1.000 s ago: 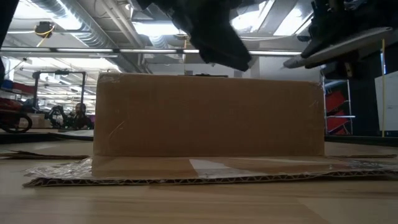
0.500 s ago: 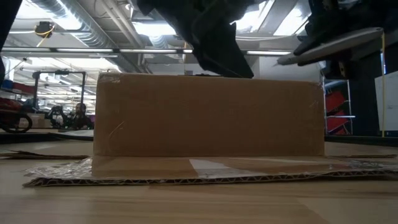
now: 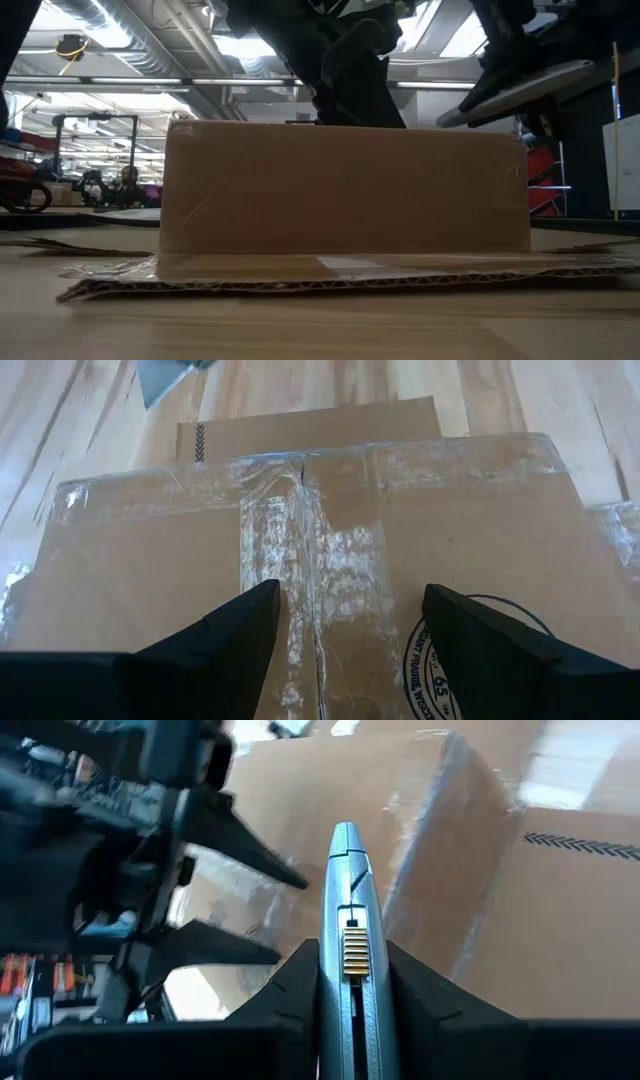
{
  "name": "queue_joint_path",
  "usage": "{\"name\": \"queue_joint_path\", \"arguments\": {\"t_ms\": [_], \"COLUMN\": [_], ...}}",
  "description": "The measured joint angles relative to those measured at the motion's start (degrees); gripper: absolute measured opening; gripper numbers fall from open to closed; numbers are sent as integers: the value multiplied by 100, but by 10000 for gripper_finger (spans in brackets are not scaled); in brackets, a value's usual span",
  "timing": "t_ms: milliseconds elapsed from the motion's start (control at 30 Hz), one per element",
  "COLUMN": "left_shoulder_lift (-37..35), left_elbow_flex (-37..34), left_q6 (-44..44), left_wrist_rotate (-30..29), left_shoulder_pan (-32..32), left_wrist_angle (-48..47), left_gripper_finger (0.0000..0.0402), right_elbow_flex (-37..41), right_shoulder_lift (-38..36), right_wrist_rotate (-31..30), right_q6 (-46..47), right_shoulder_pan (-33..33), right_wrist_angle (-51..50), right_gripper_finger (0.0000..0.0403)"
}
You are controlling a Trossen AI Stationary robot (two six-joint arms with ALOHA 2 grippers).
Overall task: Unpack boxes
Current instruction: Break down the box until it is fully flat
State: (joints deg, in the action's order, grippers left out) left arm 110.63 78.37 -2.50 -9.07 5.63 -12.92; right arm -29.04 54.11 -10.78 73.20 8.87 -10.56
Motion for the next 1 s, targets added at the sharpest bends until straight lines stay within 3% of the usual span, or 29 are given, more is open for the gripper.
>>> {"name": "queue_joint_path", "arguments": {"t_ms": [233, 367, 600, 1000], "left_shoulder_lift": [7, 11, 11, 39], "left_elbow_flex": [-4, -7, -13, -14], "left_q6": [-87, -175, -192, -292], "left_wrist_rotate": [1, -1, -3, -9], "left_shoulder_pan": [0, 0, 0, 39], "left_wrist_angle": [10, 9, 12, 14], "left_gripper_finger": [239, 239, 239, 239], "right_elbow_flex": [1, 1, 237, 293], "right_shoulder_lift": [96, 96, 96, 131], "right_wrist_rotate": [-125, 517, 1035, 900], "right_q6": [96, -229, -309, -498], "right_shoulder_pan": [-433, -743, -1092, -1080], "right_wrist_angle": [142, 136, 172, 329], "right_gripper_finger": [58, 58, 58, 58]}}
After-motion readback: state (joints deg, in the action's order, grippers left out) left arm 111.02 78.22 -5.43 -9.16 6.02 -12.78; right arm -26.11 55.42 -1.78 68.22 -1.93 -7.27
